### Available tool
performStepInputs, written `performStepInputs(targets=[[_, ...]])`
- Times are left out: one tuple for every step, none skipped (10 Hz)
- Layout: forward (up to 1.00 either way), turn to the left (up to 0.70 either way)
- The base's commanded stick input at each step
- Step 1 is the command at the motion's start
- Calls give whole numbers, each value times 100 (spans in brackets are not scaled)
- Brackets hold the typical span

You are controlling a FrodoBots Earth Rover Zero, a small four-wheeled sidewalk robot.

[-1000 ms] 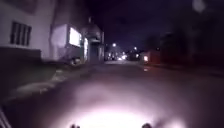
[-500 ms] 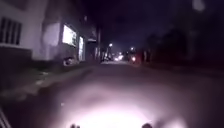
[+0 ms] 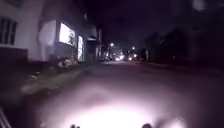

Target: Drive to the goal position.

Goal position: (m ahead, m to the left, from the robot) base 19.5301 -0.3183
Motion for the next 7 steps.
performStepInputs(targets=[[100, 0], [100, 0], [100, 0], [100, 0], [100, 0], [100, 0], [100, 0]])
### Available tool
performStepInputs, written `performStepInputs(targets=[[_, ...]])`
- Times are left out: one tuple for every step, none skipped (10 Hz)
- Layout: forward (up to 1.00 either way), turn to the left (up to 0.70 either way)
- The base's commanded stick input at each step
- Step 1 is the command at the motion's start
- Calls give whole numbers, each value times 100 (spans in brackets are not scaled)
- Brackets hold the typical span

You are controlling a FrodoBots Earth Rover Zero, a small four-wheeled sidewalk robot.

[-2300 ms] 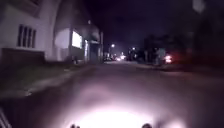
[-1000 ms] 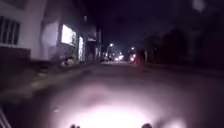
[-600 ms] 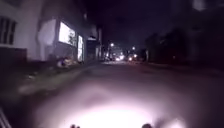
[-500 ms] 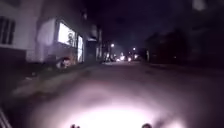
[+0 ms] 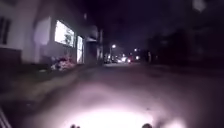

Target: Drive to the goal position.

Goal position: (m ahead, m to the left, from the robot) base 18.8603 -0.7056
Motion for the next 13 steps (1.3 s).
performStepInputs(targets=[[100, 0], [100, 0], [100, 0], [100, 0], [100, 0], [100, 0], [100, 0], [100, -7], [100, -37], [100, -40], [100, -24], [100, -4], [100, 0]])
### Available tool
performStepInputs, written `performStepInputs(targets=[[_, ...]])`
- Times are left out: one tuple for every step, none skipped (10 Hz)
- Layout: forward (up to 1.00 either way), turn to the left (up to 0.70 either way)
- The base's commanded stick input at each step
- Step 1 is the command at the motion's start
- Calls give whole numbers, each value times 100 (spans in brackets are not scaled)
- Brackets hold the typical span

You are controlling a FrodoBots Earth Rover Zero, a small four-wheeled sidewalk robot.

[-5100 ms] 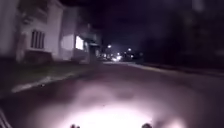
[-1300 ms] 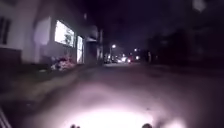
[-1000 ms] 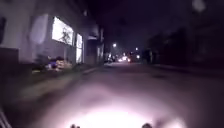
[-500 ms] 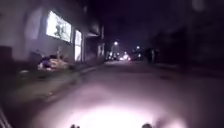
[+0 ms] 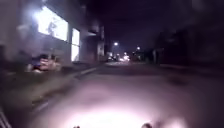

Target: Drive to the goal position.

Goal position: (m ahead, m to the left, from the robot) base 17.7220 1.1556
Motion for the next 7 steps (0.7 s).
performStepInputs(targets=[[100, 0], [100, 0], [100, 0], [100, 0], [100, 0], [100, 0], [100, 0]])
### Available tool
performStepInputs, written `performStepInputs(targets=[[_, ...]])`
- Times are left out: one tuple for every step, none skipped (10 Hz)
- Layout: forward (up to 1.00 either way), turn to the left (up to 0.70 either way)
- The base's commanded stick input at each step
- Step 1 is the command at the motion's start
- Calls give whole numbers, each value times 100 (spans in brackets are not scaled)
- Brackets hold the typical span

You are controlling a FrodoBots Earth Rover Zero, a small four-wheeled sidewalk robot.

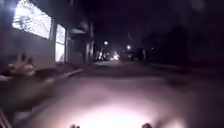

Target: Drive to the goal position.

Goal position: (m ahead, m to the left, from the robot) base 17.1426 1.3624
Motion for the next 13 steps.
performStepInputs(targets=[[100, 0], [100, 0], [100, 0], [100, 0], [100, 0], [100, 0], [100, 0], [100, 0], [100, 0], [100, 0], [100, 0], [100, 0], [100, 0]])
